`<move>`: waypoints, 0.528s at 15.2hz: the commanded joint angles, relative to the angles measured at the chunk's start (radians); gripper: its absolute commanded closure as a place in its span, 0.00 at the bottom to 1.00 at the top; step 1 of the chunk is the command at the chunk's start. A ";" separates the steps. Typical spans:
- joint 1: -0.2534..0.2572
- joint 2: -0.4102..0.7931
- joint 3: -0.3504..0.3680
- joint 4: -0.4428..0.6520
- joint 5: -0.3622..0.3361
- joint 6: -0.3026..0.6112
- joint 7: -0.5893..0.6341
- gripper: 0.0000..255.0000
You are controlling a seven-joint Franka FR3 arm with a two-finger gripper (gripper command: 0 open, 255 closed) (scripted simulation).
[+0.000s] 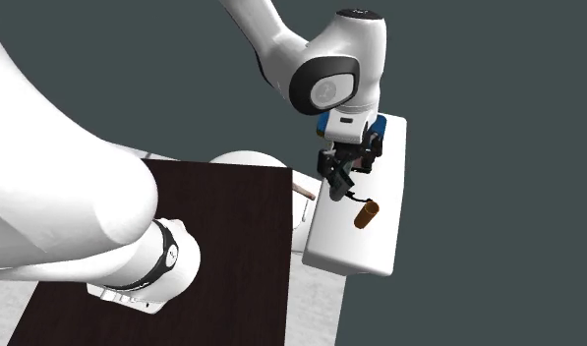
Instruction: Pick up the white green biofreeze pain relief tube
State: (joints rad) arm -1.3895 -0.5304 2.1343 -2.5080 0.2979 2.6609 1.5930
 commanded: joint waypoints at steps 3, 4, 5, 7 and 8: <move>-0.088 -0.049 0.102 0.019 0.052 0.046 -0.022 0.00; -0.088 -0.049 0.102 0.019 0.052 0.046 -0.022 0.00; -0.088 -0.049 0.102 0.019 0.052 0.046 -0.022 0.00; -0.087 -0.049 0.101 0.020 0.051 0.044 -0.021 1.00; -0.087 -0.049 0.101 0.020 0.051 0.044 -0.021 1.00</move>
State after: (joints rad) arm -1.4758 -0.5789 2.2342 -2.4883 0.3485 2.7049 1.5719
